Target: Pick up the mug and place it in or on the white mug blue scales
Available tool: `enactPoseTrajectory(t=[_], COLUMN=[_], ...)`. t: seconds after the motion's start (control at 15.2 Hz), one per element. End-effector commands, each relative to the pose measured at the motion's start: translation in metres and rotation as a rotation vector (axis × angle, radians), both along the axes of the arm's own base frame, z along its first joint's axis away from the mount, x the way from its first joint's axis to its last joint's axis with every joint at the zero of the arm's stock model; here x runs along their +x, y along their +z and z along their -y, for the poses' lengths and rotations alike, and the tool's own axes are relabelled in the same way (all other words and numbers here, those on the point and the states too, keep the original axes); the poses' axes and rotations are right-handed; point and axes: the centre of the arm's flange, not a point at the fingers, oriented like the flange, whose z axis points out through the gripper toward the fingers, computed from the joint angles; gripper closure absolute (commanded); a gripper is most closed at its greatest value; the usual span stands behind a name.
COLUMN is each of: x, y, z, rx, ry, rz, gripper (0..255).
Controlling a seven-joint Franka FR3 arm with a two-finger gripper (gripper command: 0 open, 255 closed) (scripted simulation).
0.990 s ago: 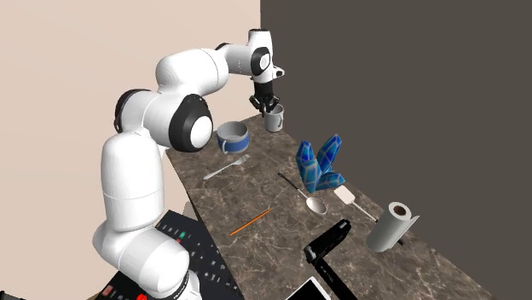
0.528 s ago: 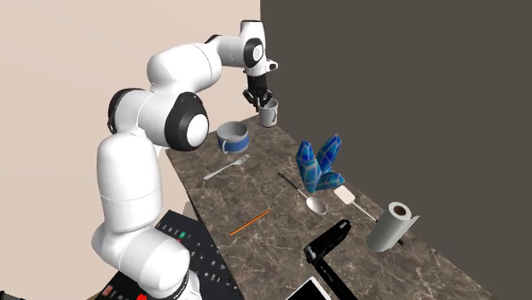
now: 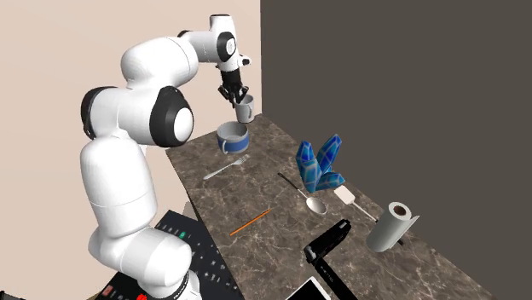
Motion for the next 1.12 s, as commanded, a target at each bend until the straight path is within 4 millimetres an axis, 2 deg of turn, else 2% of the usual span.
enactPoseTrajectory(t=[0.0, 0.2, 1.06], x=[-0.008, -0.021, -0.021], y=[0.001, 0.006, -0.063], z=[-0.024, -0.067, -0.067], rx=[0.000, 0.000, 0.000], ry=[-0.002, -0.002, -0.002], rz=[0.000, 0.000, 0.000], gripper=[255, 255, 255])
